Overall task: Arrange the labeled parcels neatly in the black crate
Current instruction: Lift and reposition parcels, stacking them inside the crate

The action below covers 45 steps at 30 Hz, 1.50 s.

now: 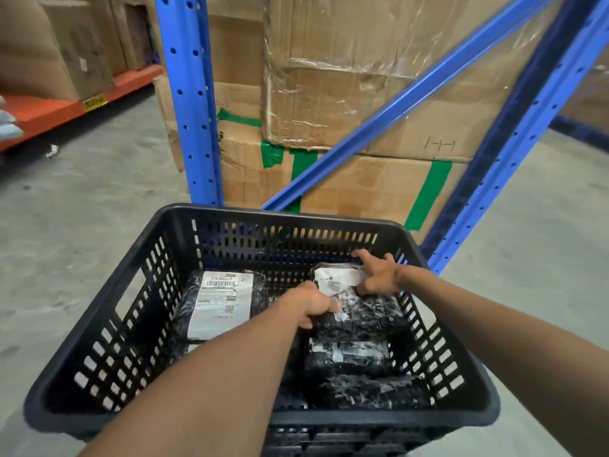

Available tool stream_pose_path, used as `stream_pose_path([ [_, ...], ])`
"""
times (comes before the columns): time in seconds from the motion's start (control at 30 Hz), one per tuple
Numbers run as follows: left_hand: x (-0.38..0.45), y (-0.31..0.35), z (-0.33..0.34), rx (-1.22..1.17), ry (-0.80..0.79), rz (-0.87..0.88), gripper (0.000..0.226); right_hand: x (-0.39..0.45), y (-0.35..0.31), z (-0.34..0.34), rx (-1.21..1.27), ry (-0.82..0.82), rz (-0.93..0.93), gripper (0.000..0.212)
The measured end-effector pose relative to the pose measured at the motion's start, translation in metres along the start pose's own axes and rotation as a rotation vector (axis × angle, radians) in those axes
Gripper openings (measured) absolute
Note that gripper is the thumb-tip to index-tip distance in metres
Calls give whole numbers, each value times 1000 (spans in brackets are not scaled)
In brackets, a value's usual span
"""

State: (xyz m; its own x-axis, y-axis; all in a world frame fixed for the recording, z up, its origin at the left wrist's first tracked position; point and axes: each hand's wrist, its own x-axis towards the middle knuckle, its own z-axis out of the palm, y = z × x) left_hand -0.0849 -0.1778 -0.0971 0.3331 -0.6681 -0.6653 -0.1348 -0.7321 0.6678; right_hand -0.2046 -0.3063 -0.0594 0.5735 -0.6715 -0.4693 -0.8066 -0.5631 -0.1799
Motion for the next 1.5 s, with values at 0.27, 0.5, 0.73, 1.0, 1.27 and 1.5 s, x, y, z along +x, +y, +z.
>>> stream_pose_path([
  [0.27,-15,-11,-34,-101,-86,192,65,-13,2,-25,-121,9,-61,100],
  [0.5,-35,-20,-79,-139,14,394,74,-47,-16,-44,556,26,-367,60],
  [0.73,-66,-26,-128,-907,56,200,39,-65,-98,-24,443,671,-727,49],
  [1.0,-91,-58,-170,-915,-28,298,38,-70,-133,15,-189,694,-1057,64],
  [1.27,-98,-75,-178,-645,-102,240,22,-44,-119,10,797,104,-583,53],
  [1.5,-93,-57,-175,-444,210,394,33,-39,-116,17,851,-61,-446,44],
])
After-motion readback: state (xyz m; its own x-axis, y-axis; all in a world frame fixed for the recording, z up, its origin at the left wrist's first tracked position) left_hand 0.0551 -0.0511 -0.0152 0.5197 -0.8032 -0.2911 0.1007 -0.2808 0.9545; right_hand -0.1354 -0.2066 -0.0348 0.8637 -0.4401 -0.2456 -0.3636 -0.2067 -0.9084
